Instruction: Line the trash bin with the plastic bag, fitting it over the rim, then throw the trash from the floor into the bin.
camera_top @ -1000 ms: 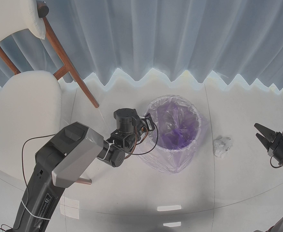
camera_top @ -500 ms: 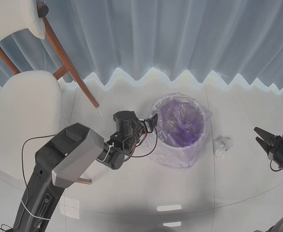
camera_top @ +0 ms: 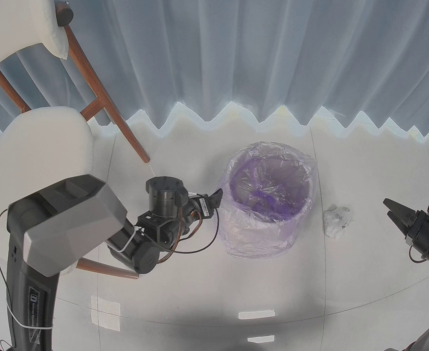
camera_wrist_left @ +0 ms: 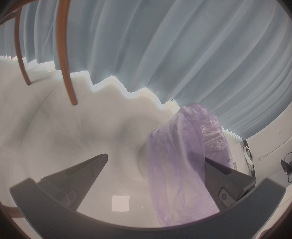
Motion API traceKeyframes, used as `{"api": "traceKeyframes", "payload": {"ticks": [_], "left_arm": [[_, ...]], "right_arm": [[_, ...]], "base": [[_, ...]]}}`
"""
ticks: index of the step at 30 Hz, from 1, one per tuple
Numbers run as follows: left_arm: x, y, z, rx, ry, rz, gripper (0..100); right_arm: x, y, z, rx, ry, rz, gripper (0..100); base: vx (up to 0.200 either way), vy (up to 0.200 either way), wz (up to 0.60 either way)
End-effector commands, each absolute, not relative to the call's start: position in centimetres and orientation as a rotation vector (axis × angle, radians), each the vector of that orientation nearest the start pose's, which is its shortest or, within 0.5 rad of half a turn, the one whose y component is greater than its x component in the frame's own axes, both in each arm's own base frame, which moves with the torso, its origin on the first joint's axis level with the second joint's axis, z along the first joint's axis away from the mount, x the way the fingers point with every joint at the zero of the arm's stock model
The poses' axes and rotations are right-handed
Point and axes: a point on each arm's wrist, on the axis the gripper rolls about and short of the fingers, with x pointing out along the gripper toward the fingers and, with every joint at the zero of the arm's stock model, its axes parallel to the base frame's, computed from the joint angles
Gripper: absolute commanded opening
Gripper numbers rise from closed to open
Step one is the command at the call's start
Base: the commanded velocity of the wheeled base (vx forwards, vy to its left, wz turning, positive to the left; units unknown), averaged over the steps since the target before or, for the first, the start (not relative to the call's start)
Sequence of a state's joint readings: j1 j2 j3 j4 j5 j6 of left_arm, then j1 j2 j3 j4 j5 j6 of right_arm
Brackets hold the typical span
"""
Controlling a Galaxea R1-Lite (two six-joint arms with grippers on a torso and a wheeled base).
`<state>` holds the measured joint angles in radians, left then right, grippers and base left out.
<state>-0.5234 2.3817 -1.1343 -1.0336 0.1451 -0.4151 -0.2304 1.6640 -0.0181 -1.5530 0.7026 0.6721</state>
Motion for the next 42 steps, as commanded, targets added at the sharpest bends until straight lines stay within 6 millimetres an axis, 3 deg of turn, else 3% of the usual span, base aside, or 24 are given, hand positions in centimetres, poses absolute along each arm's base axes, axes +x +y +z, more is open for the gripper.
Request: {"api": "traceKeyframes", "payload": {"ticks": [1,6,10,15,19,20,22,24,28,30,31,33,35,42], "left_arm": [[37.0,-18.6,6.3,-0.367,0.230,-0.289,100],[37.9,-19.0,5.3,-0.419,0.190,-0.306,100],[37.9,-20.6,6.5,-0.601,0.177,-0.342,100],[37.5,-21.7,5.7,-0.607,0.216,-0.414,100],[36.7,-23.9,6.9,-0.646,0.202,-0.507,100],[36.7,-23.9,6.9,-0.646,0.202,-0.507,100],[36.4,-24.2,6.1,-0.644,0.226,-0.513,100],[36.4,-24.3,5.9,-0.609,0.221,-0.513,100],[36.3,-23.9,5.4,-0.647,0.246,-0.489,100],[36.3,-23.8,5.7,-0.646,0.241,-0.491,100],[36.3,-23.8,5.7,-0.646,0.241,-0.491,100],[36.1,-23.9,5.9,-0.639,0.237,-0.498,100],[36.1,-24.1,5.9,-0.638,0.236,-0.503,100],[35.9,-24.3,6.1,-0.634,0.232,-0.509,100]], "right_arm": [[18.3,-2.8,10.3,0.693,0.279,0.416,100],[18.3,-2.8,10.0,0.683,0.291,0.413,100],[18.4,-2.8,9.8,0.683,0.300,0.411,100],[18.6,-2.4,9.7,0.680,0.312,0.433,100],[20.8,-0.4,9.7,0.624,0.329,0.555,100],[20.8,-0.4,9.7,0.624,0.329,0.555,100],[23.0,0.4,9.6,0.530,0.296,0.611,100],[23.8,0.8,9.4,0.507,0.293,0.627,100],[25.1,3.3,8.2,0.436,0.323,0.714,100],[26.2,4.8,6.7,0.267,0.300,0.778,100],[26.2,4.8,6.7,0.267,0.300,0.778,100],[28.3,5.9,4.5,0.026,0.233,0.838,100],[29.9,6.8,3.6,-0.093,0.171,0.871,100],[33.0,12.9,2.8,-0.152,0.082,1.024,100]], "base": [[0.000,0.000,0.00],[0.000,0.000,0.00],[0.000,0.000,0.00],[0.000,0.000,0.00],[0.000,0.000,0.00],[0.000,0.000,0.00],[0.000,0.000,0.00],[0.000,0.000,0.00],[0.000,0.000,0.00],[0.000,0.000,0.00],[0.000,0.000,0.00],[0.000,0.000,0.00],[0.000,0.000,0.00],[0.000,0.000,0.00]]}}
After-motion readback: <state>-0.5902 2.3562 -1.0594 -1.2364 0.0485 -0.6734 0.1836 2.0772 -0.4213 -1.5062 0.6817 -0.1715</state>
